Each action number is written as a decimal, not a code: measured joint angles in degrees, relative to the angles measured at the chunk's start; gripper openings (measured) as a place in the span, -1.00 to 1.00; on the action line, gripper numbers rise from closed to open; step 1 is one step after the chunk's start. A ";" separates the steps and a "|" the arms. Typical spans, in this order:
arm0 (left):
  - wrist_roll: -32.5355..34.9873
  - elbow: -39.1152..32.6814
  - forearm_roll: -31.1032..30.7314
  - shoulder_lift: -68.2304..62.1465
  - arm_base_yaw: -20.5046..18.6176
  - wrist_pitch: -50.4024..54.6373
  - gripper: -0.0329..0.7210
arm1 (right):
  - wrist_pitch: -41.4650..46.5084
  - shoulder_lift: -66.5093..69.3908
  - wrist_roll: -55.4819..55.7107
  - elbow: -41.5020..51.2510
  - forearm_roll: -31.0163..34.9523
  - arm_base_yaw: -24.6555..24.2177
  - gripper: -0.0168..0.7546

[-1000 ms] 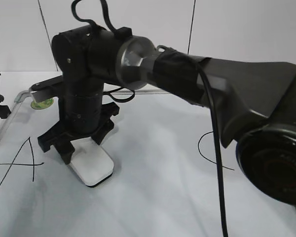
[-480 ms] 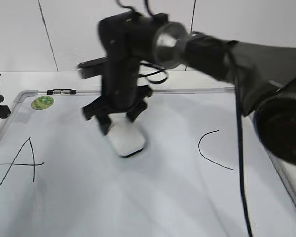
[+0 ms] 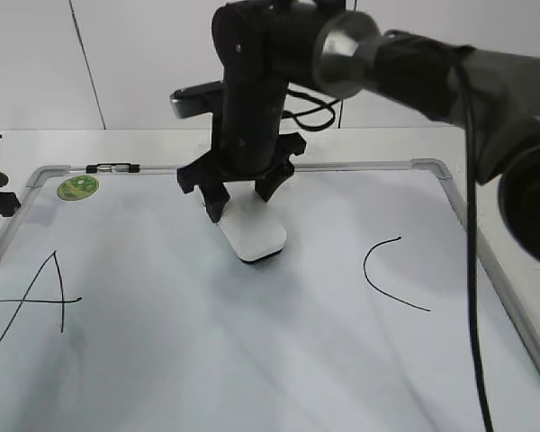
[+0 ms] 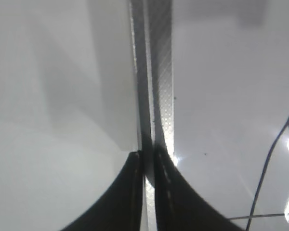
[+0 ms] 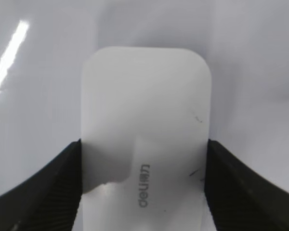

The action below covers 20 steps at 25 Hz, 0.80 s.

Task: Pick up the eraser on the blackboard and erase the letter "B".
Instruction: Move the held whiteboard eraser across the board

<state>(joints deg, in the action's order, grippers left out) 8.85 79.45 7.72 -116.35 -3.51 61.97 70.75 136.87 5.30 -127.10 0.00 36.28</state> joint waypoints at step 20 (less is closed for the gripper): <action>0.00 0.00 0.04 0.00 0.00 0.20 -0.86 | 0.58 -30.50 3.28 25.99 -4.14 -14.48 0.52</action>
<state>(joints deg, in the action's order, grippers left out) 8.85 79.45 7.76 -116.35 -3.51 62.18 71.32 106.37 8.57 -101.10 -4.14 21.80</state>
